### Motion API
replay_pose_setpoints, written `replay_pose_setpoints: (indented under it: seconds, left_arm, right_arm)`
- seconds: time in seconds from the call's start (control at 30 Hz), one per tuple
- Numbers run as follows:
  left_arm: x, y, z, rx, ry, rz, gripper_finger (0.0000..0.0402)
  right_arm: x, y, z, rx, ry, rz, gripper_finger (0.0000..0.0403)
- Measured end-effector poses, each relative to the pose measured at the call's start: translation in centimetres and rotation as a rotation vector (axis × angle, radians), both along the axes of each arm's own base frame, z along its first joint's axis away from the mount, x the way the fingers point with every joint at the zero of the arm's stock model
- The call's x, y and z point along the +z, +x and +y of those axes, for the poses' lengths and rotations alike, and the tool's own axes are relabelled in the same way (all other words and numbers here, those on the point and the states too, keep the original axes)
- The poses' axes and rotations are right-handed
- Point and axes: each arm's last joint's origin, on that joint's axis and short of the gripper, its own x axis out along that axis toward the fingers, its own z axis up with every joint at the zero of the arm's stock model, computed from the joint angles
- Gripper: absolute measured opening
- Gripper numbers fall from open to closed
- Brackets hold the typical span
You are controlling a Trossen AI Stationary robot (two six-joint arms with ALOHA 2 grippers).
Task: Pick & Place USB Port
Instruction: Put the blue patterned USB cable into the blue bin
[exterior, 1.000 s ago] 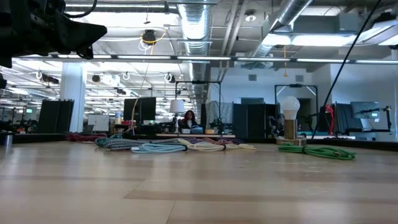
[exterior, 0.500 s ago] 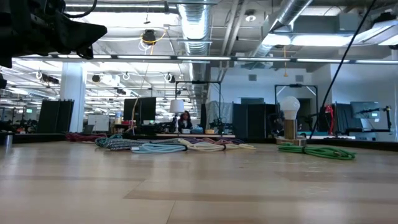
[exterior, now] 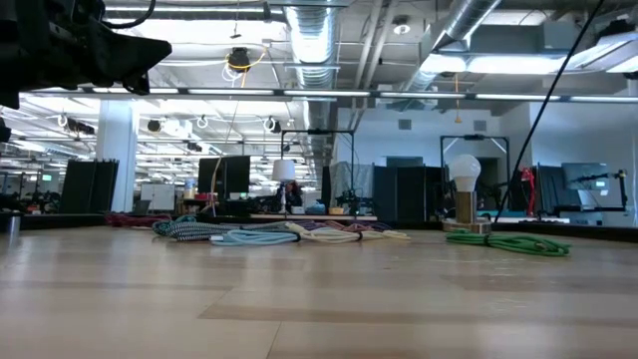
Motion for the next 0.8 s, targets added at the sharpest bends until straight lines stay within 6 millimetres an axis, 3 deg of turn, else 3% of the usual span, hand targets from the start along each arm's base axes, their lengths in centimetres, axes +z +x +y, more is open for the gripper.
replay_pose_setpoints:
  seconds: [0.57, 0.8]
  left_arm:
    - [0.0, 0.0, 0.0, -0.005, -0.026, 0.0, 0.0017]
    - [0.0, 0.0, 0.3, 0.091, -0.057, -0.008, 0.0017]
  right_arm:
    - [2.0, 1.5, -4.1, -0.033, 0.066, -0.239, 0.0107]
    - [2.8, 2.2, -6.2, -0.021, 0.092, -0.383, 0.0107]
